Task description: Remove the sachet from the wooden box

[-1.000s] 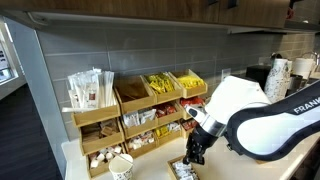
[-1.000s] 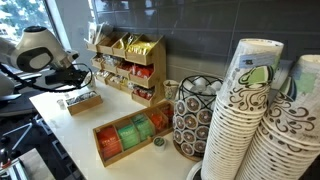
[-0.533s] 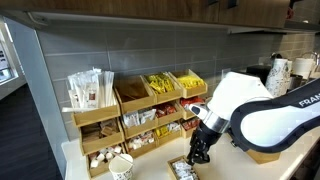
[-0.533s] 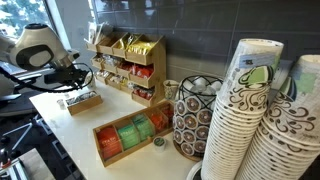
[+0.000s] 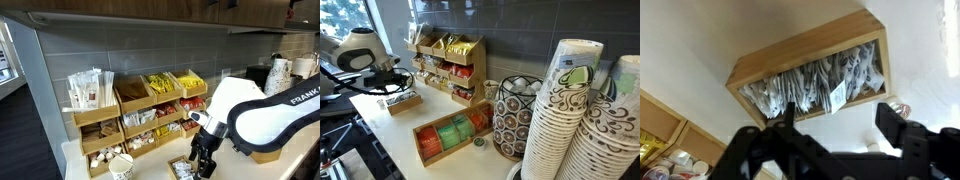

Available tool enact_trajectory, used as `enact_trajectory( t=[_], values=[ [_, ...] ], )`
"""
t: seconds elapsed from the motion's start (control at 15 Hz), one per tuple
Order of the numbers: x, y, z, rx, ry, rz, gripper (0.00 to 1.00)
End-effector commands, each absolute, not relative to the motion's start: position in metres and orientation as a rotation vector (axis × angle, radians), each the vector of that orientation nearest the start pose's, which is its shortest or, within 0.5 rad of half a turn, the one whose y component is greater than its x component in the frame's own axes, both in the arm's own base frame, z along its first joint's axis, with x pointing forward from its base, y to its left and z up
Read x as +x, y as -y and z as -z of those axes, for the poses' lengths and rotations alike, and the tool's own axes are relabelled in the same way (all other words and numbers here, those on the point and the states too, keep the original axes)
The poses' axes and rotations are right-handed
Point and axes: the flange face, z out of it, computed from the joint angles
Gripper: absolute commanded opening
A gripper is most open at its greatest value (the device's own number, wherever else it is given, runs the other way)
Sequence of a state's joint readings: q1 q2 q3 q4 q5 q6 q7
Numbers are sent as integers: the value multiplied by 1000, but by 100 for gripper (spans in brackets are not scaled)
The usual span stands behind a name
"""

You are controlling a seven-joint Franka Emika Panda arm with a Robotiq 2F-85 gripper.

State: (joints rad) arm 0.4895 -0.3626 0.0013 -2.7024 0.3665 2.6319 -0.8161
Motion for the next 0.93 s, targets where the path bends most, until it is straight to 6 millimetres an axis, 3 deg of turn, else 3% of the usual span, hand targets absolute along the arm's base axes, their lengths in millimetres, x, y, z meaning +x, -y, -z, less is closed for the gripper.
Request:
enact_trajectory(
  t=[0.0,0.13,0.2,0.27,0.4,0.6,0.87],
  values=[
    [372,-189,-359,-2527,1432,456,94],
    [372,-190,-354,-2515,1433,442,84],
    [373,-190,-353,-2511,1434,436,73],
    [374,-190,-351,-2508,1436,432,72],
    [374,-190,-348,-2504,1436,426,50],
    [375,-191,-345,-2501,1437,426,28],
    [377,-191,-343,-2494,1434,425,12]
  ],
)
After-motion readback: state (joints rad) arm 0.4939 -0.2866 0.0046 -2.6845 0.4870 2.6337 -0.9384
